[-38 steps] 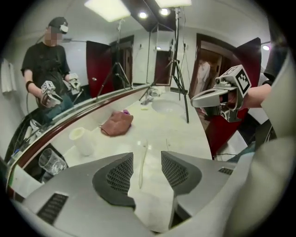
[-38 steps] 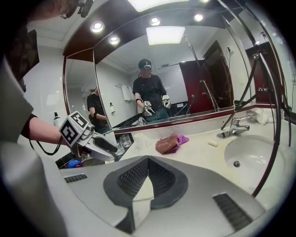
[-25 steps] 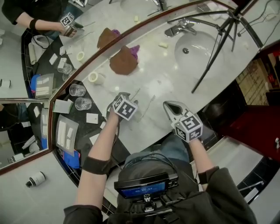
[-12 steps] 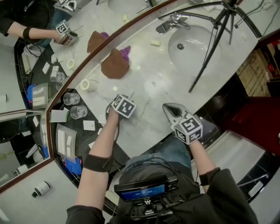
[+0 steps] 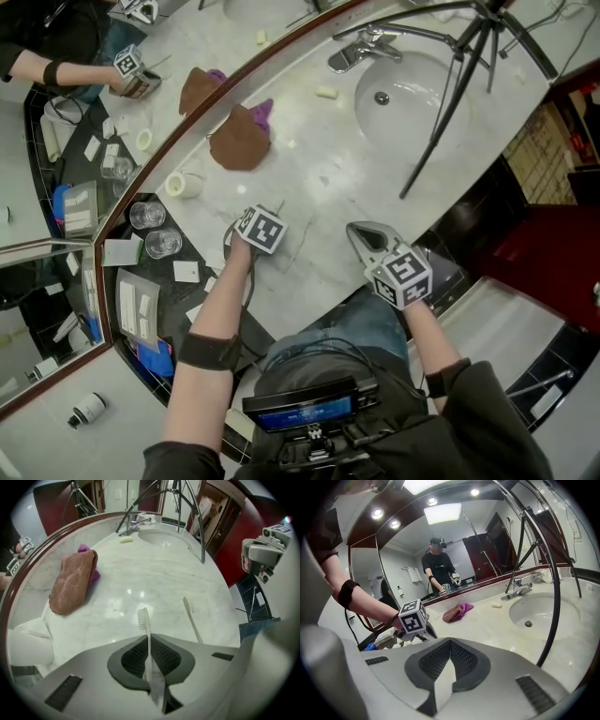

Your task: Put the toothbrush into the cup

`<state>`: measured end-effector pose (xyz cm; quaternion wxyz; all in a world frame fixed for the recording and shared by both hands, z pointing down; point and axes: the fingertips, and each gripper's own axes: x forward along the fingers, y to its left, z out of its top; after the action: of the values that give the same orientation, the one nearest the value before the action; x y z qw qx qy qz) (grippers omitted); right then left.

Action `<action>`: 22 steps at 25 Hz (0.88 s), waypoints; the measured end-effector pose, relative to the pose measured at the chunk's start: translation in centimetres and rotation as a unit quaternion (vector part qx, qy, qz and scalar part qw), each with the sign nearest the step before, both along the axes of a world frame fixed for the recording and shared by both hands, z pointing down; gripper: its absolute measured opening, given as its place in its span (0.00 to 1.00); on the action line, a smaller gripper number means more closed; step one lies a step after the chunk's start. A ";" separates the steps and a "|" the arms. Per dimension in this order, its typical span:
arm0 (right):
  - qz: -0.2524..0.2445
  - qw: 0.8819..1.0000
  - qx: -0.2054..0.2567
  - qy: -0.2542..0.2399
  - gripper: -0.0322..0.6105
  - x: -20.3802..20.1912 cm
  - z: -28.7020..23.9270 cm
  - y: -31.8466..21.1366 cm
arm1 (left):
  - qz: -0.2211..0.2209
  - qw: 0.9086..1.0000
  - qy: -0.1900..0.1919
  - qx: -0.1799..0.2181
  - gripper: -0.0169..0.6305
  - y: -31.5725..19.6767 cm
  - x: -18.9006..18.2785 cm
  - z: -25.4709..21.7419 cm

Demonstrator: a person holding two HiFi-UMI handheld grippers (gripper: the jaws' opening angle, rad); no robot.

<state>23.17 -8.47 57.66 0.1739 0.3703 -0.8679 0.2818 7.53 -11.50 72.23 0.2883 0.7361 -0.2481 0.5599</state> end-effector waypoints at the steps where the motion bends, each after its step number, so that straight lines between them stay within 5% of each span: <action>1: 0.000 1.000 0.002 0.001 0.07 0.0 0.0 0.0 | -0.002 1.000 0.001 0.002 0.05 0.0 0.0 0.0; 14: -0.015 1.000 0.011 0.008 0.07 -0.9 -0.6 0.9 | -0.060 0.994 0.040 0.082 0.05 -1.2 -1.7 -6.0; 22: -0.049 0.998 0.035 0.010 0.07 -3.3 -3.1 0.3 | -0.115 0.971 0.100 0.184 0.05 -1.0 -3.2 -13.8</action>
<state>19.89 -8.19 54.52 0.1828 0.3363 -0.8925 0.2385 4.31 -12.50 58.42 0.2332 0.7953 -0.3997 0.3915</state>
